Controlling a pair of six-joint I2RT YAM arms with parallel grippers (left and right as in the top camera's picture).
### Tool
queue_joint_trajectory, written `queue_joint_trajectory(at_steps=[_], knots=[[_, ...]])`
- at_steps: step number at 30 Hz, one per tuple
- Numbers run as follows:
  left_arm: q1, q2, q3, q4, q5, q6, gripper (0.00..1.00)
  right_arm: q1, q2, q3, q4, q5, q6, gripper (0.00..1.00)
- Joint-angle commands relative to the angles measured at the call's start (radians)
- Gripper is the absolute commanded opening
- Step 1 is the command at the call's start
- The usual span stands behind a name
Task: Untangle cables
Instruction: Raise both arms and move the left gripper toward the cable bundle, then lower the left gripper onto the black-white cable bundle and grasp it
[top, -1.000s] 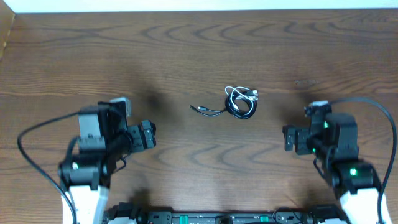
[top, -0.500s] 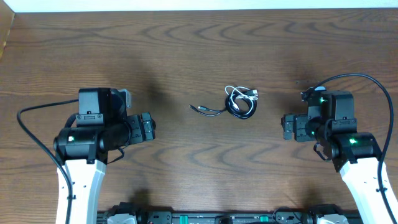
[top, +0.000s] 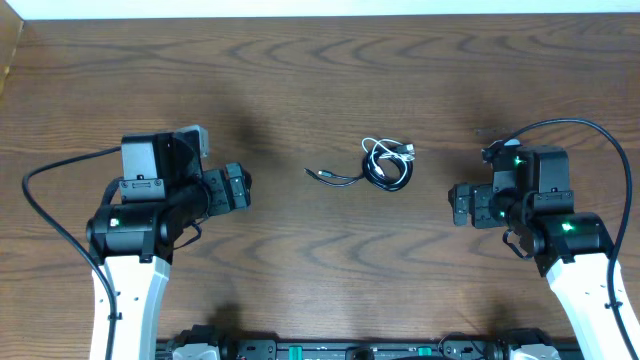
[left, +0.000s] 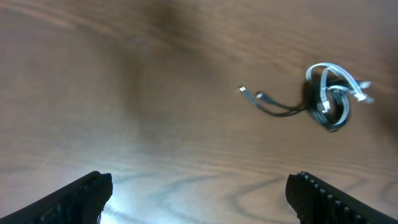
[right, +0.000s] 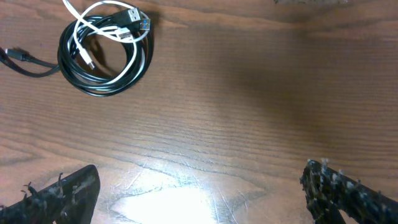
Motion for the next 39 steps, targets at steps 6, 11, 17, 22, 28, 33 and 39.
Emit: queue_joint_trajectory(at_steps=[6,11,17,22,28,33,39], knots=[[0.003,0.002,0.013,0.109,0.122,-0.005,0.95,-0.002,-0.001,0.023,-0.002,-0.01,0.006,0.99],[0.003,0.002,0.014,0.167,0.116,-0.006,0.94,-0.002,-0.001,0.023,0.002,-0.01,0.006,0.99],[0.003,0.006,0.039,0.173,0.066,-0.01,0.94,-0.002,-0.001,0.023,0.002,-0.01,0.006,0.99],[0.001,0.034,0.081,0.172,0.042,-0.013,0.94,-0.002,-0.001,0.023,0.008,-0.01,0.006,0.99],[-0.061,0.114,0.138,0.172,-0.027,-0.014,0.94,-0.002,-0.001,0.023,0.009,-0.01,0.007,0.99],[-0.156,0.219,0.193,0.169,-0.146,-0.013,0.94,-0.002,-0.001,0.023,0.006,-0.01,0.007,0.99],[-0.25,0.375,0.277,0.171,-0.156,-0.013,0.94,-0.002,-0.001,0.023,0.011,-0.01,0.022,0.99]])
